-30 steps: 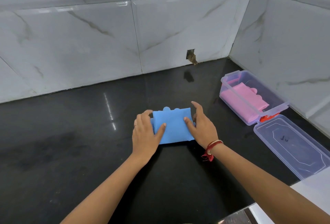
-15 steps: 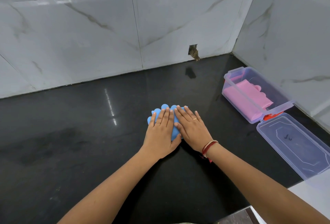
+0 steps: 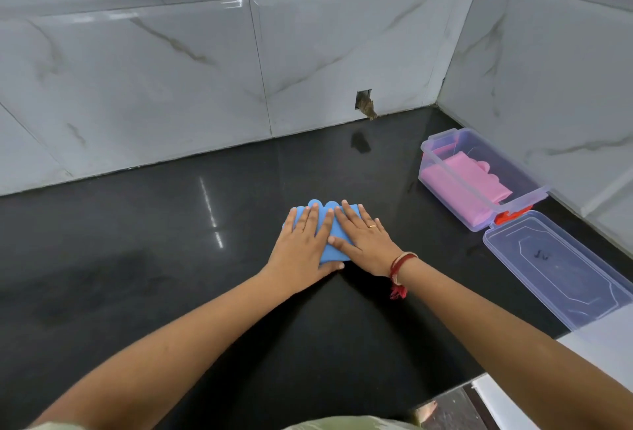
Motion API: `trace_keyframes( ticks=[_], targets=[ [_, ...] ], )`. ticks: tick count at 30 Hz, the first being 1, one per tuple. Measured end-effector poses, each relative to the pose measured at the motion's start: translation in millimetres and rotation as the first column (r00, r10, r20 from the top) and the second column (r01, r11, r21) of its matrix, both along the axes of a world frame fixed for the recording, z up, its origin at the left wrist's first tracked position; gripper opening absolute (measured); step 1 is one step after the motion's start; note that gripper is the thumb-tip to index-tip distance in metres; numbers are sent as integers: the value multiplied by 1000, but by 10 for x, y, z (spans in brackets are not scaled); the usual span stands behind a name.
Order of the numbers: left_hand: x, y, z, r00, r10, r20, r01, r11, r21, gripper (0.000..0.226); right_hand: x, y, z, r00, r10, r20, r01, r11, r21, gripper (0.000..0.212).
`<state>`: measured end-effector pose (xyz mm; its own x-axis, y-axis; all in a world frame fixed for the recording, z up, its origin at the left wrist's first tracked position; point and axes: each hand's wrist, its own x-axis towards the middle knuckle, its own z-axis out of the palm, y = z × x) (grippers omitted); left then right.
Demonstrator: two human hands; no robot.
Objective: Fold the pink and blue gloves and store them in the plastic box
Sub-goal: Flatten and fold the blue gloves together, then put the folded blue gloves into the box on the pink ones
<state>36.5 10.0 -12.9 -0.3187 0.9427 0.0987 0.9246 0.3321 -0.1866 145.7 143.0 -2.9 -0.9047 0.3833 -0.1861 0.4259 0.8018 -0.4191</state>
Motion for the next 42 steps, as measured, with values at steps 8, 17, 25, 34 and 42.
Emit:
trace_keyframes(
  ticks=[8, 17, 25, 34, 42],
  targets=[
    [-102, 52, 133, 946, -128, -297, 117, 992, -57, 46, 595, -355, 195, 587, -810, 9, 294, 202, -934, 27],
    [-50, -138, 68, 958, -222, -183, 257, 946, 197, 44, 446, -391, 216, 776, -488, 400, 141, -483, -864, 102],
    [80, -456, 1, 933, -318, -168, 344, 927, 153, 60, 315, -314, 352, 786, -487, 382, 312, -222, -924, 42],
    [435, -451, 327, 723, -123, 679, -337, 796, 503, 81, 462, -86, 442, 749, -638, 180, 113, -144, -983, 38],
    [607, 382, 770, -532, -156, 832, -540, 820, -191, 93, 726, 435, 788, 594, -795, -121, -151, 37, -988, 38]
  ],
)
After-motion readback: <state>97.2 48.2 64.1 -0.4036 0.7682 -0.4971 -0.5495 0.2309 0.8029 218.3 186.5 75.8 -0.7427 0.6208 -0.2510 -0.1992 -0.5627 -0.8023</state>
